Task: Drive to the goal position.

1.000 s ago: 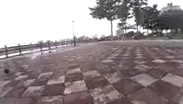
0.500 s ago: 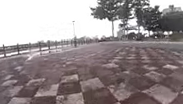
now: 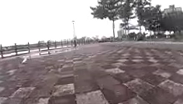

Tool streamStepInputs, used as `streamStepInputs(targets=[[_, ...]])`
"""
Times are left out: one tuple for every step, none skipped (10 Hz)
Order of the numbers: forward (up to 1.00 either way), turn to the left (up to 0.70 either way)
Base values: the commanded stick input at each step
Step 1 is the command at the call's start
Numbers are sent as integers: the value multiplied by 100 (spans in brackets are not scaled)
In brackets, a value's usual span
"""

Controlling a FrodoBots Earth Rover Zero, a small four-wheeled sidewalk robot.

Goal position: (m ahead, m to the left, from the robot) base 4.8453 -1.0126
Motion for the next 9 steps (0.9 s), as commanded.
streamStepInputs(targets=[[85, 1], [85, 1], [85, 1], [85, 1], [85, 1], [85, 1], [85, 1], [85, 1], [85, 1]])
